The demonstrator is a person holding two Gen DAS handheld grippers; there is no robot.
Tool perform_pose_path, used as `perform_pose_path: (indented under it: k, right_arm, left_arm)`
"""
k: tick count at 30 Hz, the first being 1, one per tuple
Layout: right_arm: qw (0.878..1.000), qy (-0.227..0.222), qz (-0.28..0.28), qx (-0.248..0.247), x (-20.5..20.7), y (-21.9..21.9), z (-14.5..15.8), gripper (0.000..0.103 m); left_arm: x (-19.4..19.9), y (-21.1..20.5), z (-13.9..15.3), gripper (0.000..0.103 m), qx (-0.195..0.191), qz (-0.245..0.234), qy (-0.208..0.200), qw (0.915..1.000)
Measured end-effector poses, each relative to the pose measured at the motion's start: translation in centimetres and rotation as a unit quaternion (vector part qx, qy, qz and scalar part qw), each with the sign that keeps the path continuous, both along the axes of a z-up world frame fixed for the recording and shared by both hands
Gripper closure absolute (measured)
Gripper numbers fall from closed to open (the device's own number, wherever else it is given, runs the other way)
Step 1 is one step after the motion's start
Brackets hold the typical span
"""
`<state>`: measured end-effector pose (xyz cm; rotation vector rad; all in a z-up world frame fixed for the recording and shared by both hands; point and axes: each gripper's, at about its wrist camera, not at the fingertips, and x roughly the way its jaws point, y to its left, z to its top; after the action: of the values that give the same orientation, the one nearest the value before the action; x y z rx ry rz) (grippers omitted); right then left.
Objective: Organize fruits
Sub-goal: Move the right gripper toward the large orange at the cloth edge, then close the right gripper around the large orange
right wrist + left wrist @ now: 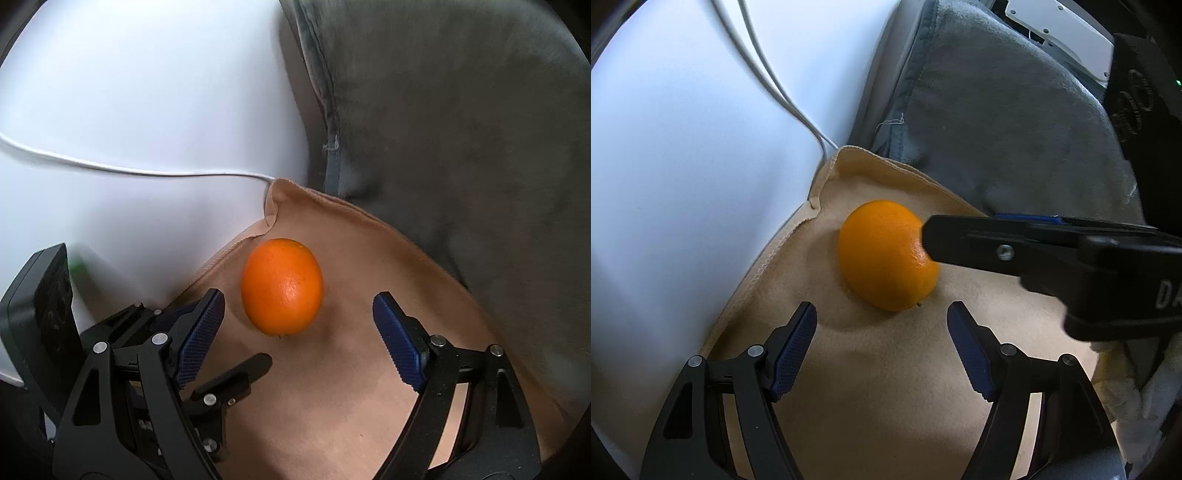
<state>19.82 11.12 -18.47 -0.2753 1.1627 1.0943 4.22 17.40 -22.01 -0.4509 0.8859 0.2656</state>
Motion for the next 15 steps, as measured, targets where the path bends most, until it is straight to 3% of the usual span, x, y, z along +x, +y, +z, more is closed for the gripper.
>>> perform_pose_path:
  k: [6, 15]
  right_arm:
    - [1.0, 0.03, 0.002, 0.004, 0.8, 0.9, -1.6, 0.018]
    - [0.998, 0.064, 0.008, 0.005, 1.7, 2.2, -3.3, 0.027]
  left_arm:
    - [0.5, 0.5, -0.8, 0.032, -0.016, 0.003, -0.007, 0.9998]
    - [0.7, 0.9, -1.2, 0.038, -0.039, 0.004, -0.014, 0.9991]
